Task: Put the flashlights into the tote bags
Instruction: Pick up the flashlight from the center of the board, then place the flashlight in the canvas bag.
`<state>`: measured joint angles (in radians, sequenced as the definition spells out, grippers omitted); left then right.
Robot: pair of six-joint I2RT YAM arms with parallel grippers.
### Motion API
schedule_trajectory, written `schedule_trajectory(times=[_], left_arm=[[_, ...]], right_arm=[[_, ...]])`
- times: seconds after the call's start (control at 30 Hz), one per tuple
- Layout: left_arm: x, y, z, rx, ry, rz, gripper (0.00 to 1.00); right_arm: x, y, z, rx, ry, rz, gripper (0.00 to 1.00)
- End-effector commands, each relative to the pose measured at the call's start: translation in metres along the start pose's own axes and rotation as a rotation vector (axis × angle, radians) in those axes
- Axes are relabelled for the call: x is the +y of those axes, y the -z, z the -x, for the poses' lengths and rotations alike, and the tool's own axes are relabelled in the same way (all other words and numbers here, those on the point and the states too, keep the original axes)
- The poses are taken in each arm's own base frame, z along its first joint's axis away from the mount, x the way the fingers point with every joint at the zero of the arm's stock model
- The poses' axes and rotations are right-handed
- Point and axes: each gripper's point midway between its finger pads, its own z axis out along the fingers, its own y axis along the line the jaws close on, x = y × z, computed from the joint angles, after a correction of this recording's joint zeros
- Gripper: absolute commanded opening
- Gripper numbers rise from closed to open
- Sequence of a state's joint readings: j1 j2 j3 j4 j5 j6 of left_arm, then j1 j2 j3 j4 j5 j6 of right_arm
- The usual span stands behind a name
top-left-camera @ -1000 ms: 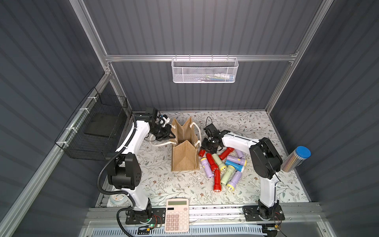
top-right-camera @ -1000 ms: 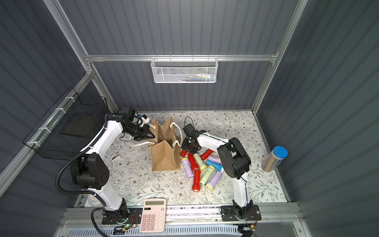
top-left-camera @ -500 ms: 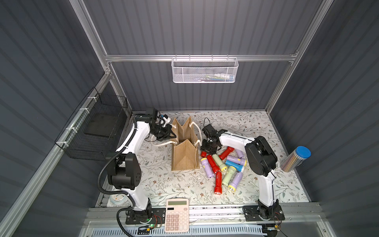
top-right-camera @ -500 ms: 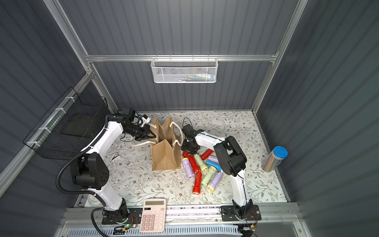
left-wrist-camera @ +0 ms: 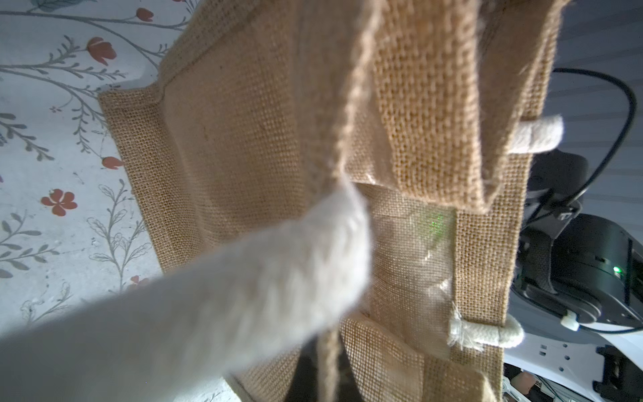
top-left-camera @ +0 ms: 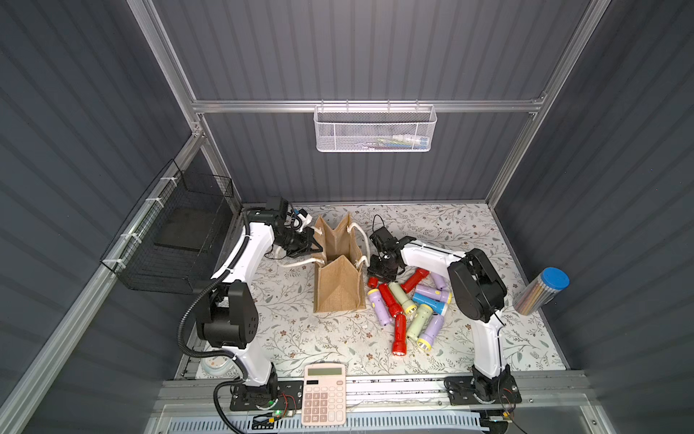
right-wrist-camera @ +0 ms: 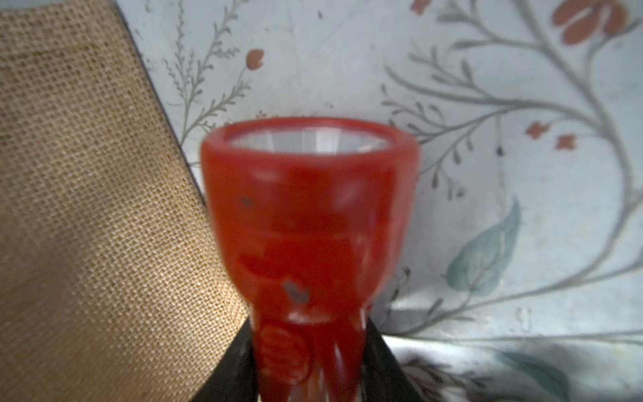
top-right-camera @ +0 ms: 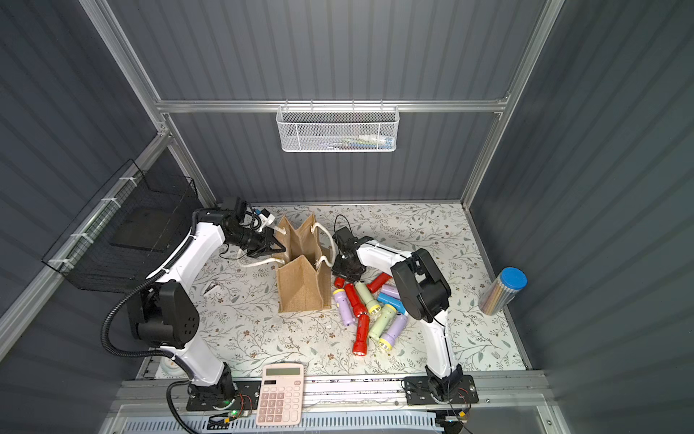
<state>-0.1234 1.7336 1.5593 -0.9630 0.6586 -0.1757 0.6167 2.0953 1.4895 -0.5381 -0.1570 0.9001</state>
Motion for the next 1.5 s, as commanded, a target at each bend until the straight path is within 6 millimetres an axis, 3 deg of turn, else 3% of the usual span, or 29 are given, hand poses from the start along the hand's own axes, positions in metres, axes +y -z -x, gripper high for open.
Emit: schedule_trajectory(times=[0.0,0.43,0.83,1.17,1.23,1.47], left_arm=[[-0.008,0.01,0.002,-0.027,-0.01,-0.015,0.0],[-0.008,0.013,0.008,-0.039,-0.007,0.005,0.0],[-0.018,0.005,0.007,-0.028,-0.022,0.022,0.0],[-0.05,-0.002,-0.005,-0.013,-0.088,-0.043,0.0],[-0.045,0.0,-0.005,-0.025,-0.074,-0.013,0.0],[-0.043,-0.004,-0.011,-0.009,-0.089,-0.023,0.0]], right_arm=[[-0.029,-0.003,0.002,-0.014,0.01,-0.1,0.2],[-0.039,0.046,0.038,-0.173,0.049,-0.097,0.0],[-0.065,0.106,0.078,-0.344,0.018,-0.071,0.0],[-0.051,0.191,0.09,-0.506,0.073,-0.029,0.0],[-0.046,0.211,0.091,-0.547,0.08,-0.002,0.0],[-0.004,0.279,0.092,-0.677,0.144,0.112,0.0]])
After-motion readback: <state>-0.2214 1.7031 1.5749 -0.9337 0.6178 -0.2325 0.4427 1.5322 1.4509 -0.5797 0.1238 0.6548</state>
